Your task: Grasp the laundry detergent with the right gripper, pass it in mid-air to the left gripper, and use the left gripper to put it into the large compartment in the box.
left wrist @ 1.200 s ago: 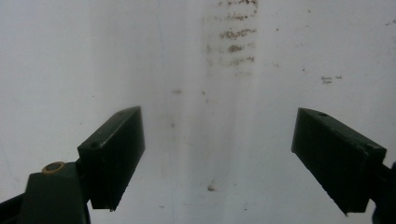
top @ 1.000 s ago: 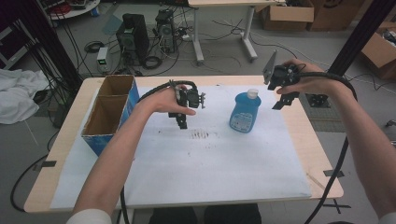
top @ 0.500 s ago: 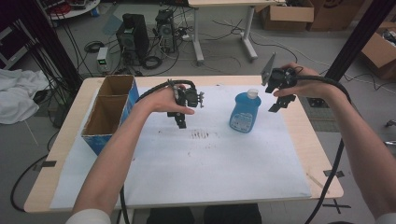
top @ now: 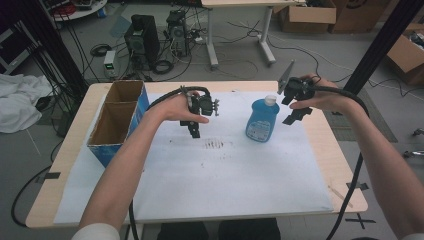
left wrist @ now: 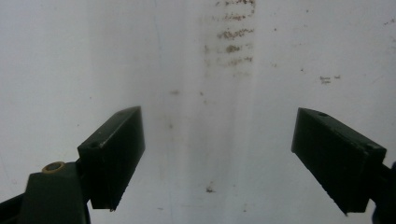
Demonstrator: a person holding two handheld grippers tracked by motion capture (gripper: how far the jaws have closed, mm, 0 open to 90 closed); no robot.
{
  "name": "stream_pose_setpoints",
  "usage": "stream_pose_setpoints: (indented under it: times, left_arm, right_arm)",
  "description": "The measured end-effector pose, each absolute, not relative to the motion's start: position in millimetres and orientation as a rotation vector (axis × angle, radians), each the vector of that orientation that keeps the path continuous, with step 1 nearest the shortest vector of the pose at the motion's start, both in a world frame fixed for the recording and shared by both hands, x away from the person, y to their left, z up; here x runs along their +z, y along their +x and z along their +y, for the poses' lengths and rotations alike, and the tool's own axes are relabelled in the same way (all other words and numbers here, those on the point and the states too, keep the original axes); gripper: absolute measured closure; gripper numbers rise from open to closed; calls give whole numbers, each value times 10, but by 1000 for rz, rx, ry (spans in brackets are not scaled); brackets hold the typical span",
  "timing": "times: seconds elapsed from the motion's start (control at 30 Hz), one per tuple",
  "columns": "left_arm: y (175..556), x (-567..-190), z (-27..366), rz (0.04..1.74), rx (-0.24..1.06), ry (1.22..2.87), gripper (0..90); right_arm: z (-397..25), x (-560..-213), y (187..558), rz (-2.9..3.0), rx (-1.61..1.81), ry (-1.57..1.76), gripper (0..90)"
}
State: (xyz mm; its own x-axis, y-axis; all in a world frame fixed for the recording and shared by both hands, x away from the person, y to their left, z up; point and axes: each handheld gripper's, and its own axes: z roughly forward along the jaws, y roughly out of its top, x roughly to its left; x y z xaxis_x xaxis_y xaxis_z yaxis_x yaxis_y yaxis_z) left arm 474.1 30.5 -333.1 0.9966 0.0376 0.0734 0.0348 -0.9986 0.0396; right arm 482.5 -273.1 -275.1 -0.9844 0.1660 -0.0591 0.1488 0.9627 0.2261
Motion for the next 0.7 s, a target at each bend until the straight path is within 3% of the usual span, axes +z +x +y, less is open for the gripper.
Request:
stream_pose_setpoints:
  times: [0.7]
  left_arm:
    - [4739, -3348, 317, 55, 116, 3098, 180]
  right_arm:
    - [-2698, -3087, 4879, 2973, 648, 519, 168]
